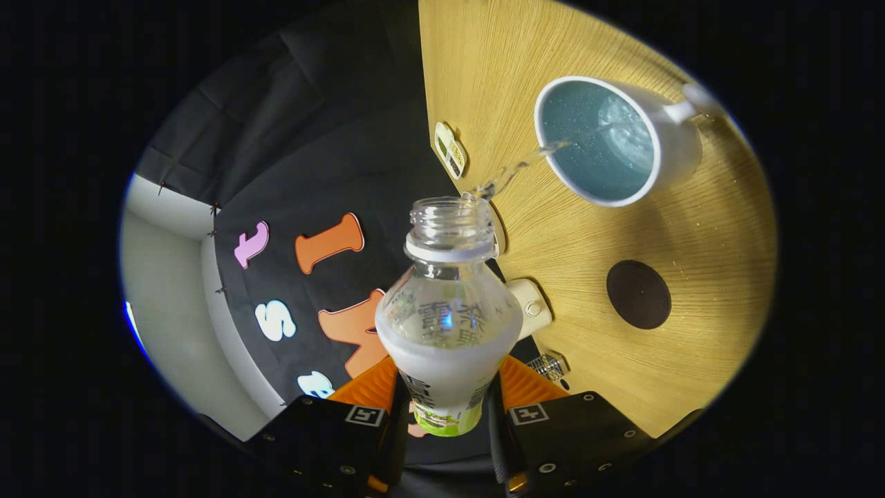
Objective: Take the bottle from table, then pour the juice into the cup, finally place the bottle on the coaster
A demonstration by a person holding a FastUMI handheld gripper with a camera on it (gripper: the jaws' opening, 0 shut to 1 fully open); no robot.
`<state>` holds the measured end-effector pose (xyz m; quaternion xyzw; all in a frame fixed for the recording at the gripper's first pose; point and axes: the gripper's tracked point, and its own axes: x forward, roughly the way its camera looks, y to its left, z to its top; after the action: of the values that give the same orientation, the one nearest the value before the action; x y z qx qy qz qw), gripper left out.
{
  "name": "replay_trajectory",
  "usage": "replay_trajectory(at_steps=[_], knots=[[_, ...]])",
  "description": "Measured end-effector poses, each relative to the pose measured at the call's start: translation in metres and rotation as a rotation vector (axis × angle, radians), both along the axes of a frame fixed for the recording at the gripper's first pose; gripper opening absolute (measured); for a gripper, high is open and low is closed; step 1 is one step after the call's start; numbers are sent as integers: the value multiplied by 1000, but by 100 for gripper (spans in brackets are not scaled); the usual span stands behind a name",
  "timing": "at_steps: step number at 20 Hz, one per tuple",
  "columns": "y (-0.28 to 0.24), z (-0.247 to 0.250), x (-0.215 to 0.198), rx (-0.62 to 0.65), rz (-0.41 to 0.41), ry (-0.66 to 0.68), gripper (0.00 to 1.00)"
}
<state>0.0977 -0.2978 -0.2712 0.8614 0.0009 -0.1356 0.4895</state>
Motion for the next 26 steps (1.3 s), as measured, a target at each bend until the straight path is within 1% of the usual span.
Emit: replay_trajectory(at_steps=[3, 12, 26], knots=[[-3, 3, -2, 29, -17, -5, 51], [-3, 12, 1, 86, -31, -19, 51], [-13, 25, 1, 168, -89, -54, 51]])
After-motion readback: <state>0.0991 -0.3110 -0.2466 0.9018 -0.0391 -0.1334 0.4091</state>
